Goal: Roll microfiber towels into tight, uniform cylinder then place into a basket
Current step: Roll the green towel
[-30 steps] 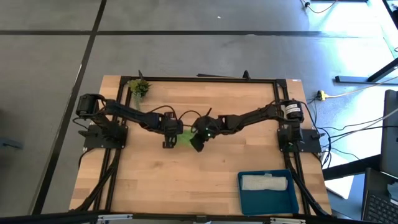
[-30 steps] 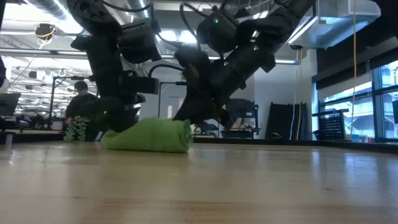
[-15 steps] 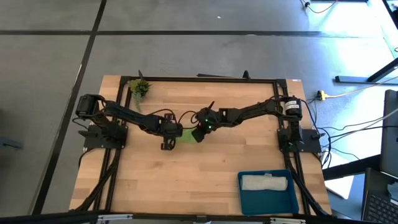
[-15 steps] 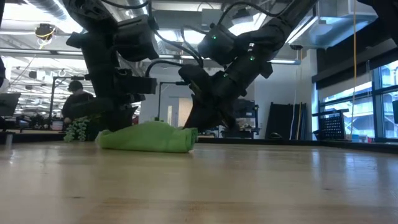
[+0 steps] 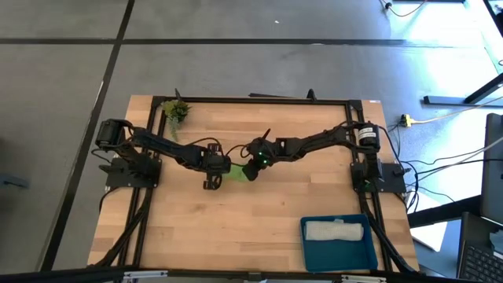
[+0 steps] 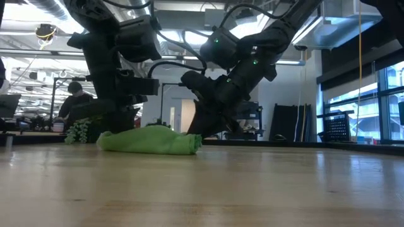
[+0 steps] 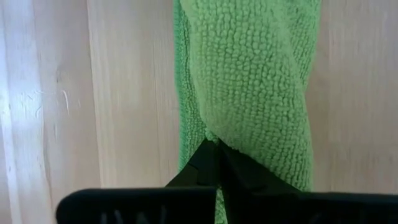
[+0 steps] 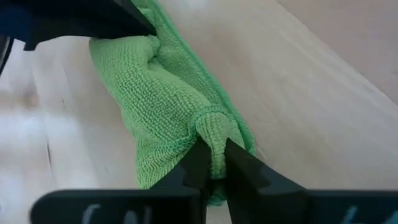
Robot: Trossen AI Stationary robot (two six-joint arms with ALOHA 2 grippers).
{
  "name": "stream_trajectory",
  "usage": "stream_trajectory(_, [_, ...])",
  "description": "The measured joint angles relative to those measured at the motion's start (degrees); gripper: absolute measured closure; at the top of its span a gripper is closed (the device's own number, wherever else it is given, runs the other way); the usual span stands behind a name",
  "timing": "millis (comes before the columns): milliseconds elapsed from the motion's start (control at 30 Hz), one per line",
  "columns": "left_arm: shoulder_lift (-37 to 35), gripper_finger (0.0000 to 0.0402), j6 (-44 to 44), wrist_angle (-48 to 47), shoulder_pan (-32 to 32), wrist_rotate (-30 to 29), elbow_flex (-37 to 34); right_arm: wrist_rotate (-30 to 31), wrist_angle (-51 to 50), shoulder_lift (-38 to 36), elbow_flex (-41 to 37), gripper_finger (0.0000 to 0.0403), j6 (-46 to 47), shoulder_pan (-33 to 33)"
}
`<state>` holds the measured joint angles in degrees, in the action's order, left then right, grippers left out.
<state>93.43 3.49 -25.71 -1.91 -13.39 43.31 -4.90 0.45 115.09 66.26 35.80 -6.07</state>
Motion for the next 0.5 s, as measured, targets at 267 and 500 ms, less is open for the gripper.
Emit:
stream_trajectory(267, [0.0, 0.0401, -0.3, 0.0, 0.0, 0.0, 0.0, 0.1, 0.1, 0.0, 0.0, 0.0316, 1.5, 0.0])
stream_trajectory(500, [0.1, 0.0401, -4.4, 0.0, -0.1, -2.0, 0.0, 0.4, 0.0, 0.4, -0.1, 0.0243, 1.3, 0.0])
